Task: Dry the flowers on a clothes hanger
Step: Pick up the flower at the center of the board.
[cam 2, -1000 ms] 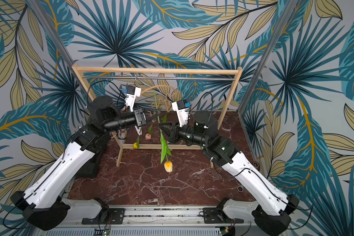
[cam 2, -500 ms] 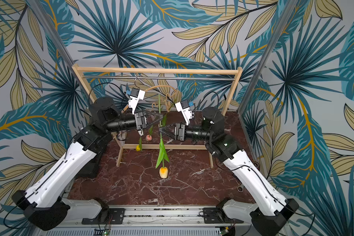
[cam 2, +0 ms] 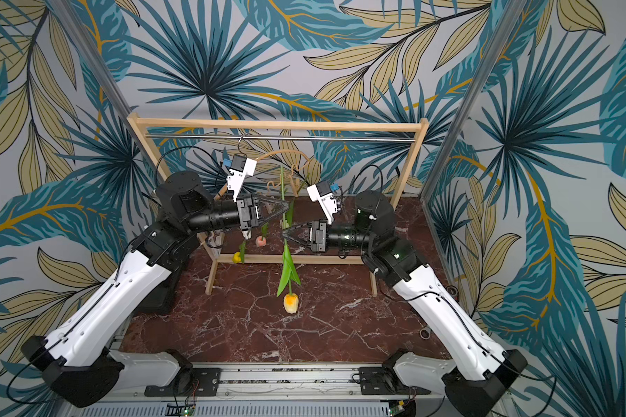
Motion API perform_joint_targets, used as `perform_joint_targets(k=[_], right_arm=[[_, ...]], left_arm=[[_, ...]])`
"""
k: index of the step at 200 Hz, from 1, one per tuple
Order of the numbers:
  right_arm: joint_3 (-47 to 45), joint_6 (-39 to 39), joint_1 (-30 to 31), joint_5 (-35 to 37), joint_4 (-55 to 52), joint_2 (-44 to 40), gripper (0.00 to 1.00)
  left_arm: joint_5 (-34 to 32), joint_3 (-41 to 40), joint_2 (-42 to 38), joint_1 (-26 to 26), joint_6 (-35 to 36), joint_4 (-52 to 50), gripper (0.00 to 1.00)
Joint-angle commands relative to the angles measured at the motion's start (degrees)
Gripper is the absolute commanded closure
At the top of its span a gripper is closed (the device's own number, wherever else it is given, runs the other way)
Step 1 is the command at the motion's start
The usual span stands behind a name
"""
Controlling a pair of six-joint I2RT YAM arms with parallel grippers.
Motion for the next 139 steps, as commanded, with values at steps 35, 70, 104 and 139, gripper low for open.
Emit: perform_joint_targets(k=[35,70,104,139], right_arm=[[-0.4,-1.3,-0.1,-0.3,-1.5,-0.1,0.89],[-0.6,-2.6,-0.1,0.5,-2.7,-0.5,0.94],[-0.2,-3.9,-0.2,2.6,-4.4,-0.7,0.95],[1.8,-7.4,-0.2,9.6,-10.1,-0.7,0.99]], left_arm=[[-0.4,-1.1,-0.8,0.3,0.0,1.8,1.00],[-0.9,-1.0,-0.6,0.4,-0.2,2.1,1.00],[-4.4,-2.0,-1.7,0.4,0.2,3.1,0.58],[-12.9,-2.3,-3.6,0.4,3.5,-0.3,0.34]])
